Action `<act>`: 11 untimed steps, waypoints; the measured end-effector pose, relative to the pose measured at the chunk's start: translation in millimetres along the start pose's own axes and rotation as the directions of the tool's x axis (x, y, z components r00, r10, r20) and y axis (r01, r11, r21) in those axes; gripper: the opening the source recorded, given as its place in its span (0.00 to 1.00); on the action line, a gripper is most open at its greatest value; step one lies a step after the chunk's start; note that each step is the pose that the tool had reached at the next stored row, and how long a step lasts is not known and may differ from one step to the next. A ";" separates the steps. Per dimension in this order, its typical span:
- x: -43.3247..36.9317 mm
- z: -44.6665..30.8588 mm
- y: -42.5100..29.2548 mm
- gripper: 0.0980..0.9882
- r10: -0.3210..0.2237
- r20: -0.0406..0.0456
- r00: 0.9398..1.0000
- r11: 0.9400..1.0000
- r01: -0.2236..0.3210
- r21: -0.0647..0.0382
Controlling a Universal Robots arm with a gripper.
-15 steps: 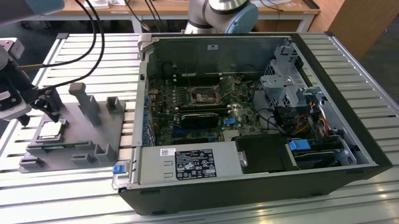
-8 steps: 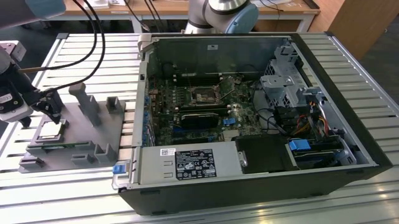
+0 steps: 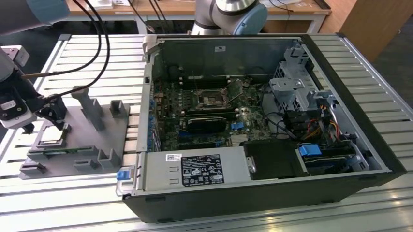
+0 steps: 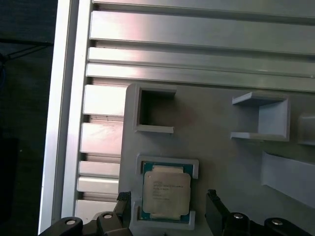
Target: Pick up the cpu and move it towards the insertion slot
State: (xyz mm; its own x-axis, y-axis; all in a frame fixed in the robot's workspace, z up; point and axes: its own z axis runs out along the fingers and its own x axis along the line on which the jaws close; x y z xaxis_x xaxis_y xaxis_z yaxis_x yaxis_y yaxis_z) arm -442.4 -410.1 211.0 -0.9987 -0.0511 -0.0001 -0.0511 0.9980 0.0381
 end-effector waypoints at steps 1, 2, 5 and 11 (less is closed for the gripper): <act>0.0 0.9 -0.2 0.68 0.000 0.000 1.000 1.000 0.000 0.000; 0.0 1.8 -0.4 0.68 0.000 0.001 1.000 1.000 0.000 0.000; 0.0 4.4 -0.7 0.68 0.000 0.002 1.000 1.000 0.000 0.000; 0.0 10.2 -1.1 0.68 -0.001 0.004 1.000 1.000 0.001 0.000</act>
State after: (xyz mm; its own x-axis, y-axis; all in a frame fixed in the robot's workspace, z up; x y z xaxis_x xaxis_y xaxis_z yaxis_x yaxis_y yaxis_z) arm -442.4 -410.8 200.7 -0.9986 -0.0519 -0.0045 -0.0521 0.9979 0.0377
